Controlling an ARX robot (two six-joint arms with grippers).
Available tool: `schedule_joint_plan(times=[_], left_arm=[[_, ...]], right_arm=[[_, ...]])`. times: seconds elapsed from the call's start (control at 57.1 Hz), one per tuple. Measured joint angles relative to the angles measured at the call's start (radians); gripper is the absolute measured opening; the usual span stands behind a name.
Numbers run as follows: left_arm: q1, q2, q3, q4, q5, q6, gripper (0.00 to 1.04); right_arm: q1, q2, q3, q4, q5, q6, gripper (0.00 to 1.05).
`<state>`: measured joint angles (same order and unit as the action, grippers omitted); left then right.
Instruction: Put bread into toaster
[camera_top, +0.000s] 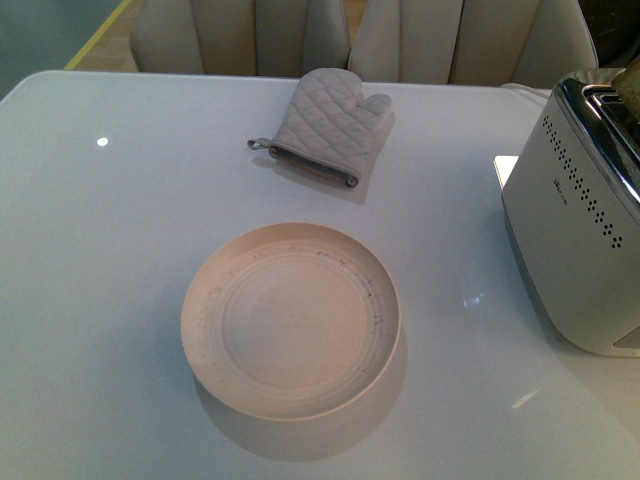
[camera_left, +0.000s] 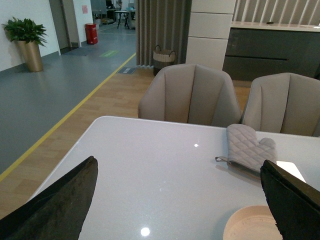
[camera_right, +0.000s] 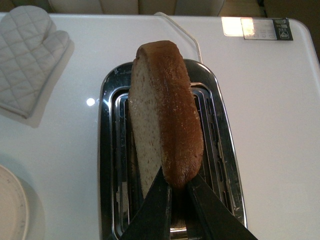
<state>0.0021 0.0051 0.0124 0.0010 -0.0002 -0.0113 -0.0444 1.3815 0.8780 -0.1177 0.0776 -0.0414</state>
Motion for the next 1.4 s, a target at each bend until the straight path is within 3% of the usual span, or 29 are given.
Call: schedule_joint_plan(times=[0.596,0.911,1.402], left_arm=[[0.000,0.000,0.000,0.000,0.000,0.000,0.97],[0.000,0.000,0.000,0.000,0.000,0.000,0.97],[0.000,0.000,0.000,0.000,0.000,0.000,0.97]], right_arm=[[0.039,0.004,-0.066,-0.011,0.041,0.003,0.03],[0.052,0.077,-0.141,0.069,0.053,0.043,0.03],[0.033,-0.002,-0.228,0.161,0.014,0.088,0.78]])
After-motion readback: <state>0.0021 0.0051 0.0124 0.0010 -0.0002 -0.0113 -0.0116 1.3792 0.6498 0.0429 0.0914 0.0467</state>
